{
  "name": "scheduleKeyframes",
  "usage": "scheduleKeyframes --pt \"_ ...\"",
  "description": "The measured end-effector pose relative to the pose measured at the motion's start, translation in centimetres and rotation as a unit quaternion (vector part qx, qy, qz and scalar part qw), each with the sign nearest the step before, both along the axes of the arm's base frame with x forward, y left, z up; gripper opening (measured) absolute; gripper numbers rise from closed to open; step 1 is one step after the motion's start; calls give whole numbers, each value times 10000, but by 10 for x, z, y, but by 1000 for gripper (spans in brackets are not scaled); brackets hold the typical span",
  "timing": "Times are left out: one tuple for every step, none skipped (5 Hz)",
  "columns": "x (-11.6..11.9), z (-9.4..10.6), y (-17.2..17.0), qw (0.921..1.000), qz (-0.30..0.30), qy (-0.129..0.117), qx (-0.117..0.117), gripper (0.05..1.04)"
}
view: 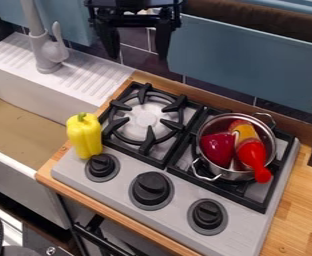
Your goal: Move silver bowl to the left stove
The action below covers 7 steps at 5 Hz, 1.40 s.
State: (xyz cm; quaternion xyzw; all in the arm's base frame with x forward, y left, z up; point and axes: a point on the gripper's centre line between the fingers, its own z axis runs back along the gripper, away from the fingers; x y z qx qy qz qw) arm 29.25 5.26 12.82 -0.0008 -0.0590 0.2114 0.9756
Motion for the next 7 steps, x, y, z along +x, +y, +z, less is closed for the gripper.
scheduleKeyframes --pt "-2 -10 -2 9999 -13 150 -34 999" --pt "2 -23 -15 9996 -264 1 -43 999" --pt "11 -40 -27 9985 -474 -173 -195 999" --pt "19 -57 -39 9976 -661 -152 -149 999" --pt "24 -74 -50 9948 -1010 -75 -45 999" --pt "27 -83 -58 9927 -1199 -85 -63 999" --pt "26 -93 -68 9901 -1403 17 -109 999"
